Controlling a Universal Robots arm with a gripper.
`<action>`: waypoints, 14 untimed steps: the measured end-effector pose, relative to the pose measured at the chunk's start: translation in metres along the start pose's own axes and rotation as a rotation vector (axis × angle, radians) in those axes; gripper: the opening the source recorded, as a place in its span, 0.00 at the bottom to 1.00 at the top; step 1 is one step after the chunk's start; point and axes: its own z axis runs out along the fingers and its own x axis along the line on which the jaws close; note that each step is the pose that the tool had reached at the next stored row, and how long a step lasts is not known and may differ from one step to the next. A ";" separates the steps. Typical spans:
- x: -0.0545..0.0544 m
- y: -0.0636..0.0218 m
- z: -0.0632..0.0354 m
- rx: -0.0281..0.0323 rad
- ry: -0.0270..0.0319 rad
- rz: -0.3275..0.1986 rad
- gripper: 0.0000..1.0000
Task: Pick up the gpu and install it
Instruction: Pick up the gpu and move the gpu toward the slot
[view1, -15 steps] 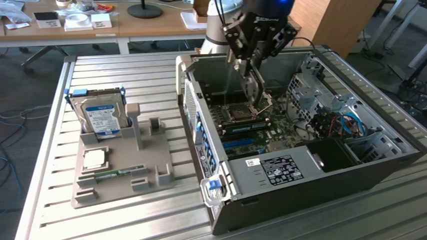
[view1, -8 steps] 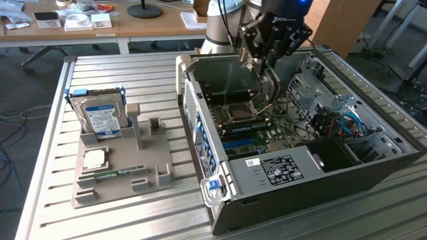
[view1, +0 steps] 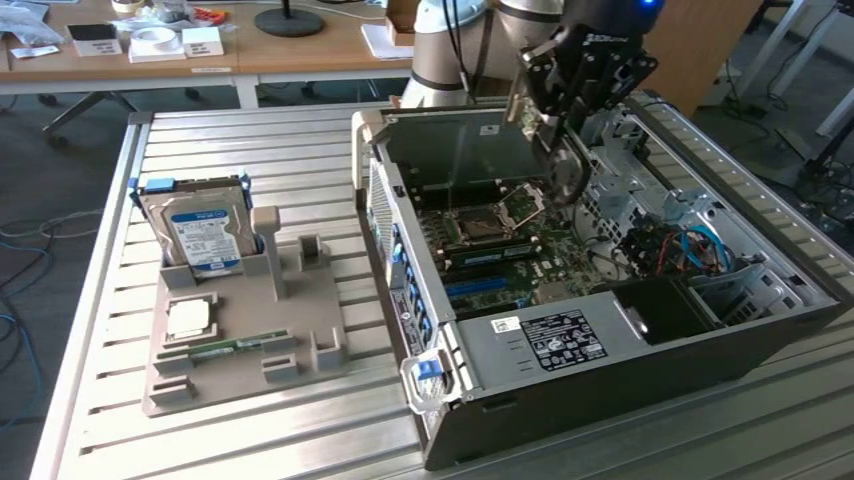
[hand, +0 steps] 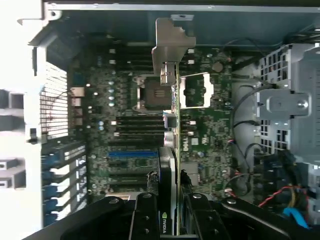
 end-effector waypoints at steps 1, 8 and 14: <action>-0.004 0.0001 0.0001 -0.0001 0.0000 0.000 0.27; -0.036 0.0011 0.0009 -0.0001 0.0000 0.000 0.27; -0.062 0.0020 0.0016 -0.0003 0.0000 0.000 0.27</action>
